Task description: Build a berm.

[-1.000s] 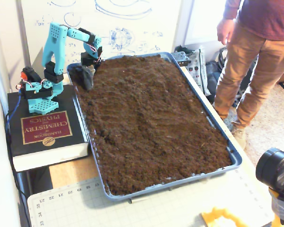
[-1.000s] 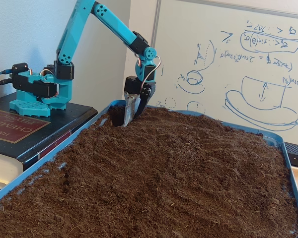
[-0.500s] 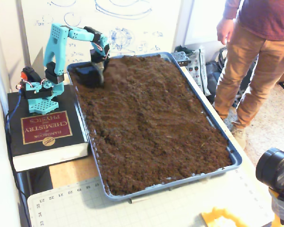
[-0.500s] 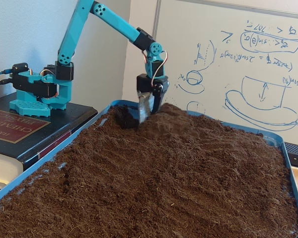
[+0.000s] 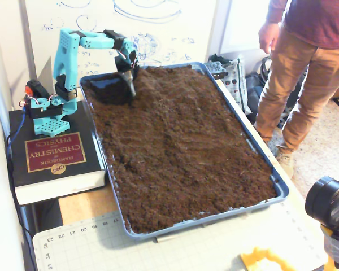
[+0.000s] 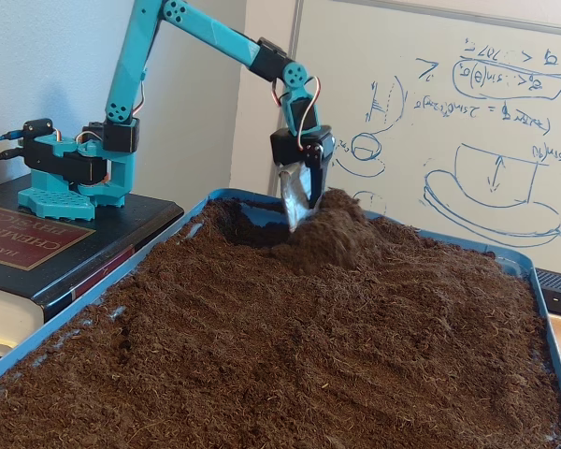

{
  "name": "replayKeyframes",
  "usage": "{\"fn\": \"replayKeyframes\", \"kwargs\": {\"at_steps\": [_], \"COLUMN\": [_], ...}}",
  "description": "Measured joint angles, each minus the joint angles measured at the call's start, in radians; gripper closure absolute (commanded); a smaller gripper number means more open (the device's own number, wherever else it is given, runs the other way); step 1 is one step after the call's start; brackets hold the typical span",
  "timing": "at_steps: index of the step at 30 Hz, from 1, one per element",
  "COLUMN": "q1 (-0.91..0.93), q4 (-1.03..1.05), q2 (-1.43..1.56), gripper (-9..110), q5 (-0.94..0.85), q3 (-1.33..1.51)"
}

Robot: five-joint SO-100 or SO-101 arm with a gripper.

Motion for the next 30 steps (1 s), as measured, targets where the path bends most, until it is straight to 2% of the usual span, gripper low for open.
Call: {"fn": "replayKeyframes", "kwargs": {"at_steps": [9, 17, 23, 30], "q1": [0.029, 0.071, 0.109, 0.173], "q4": [0.0, 0.114, 0.238, 0.264], "q2": [0.087, 0.301, 0.518, 0.703], "gripper": [101, 101, 101, 101], "q5": [-0.009, -0.146, -0.244, -0.305], "q3": [-0.003, 0.048, 0.233, 0.545]}}
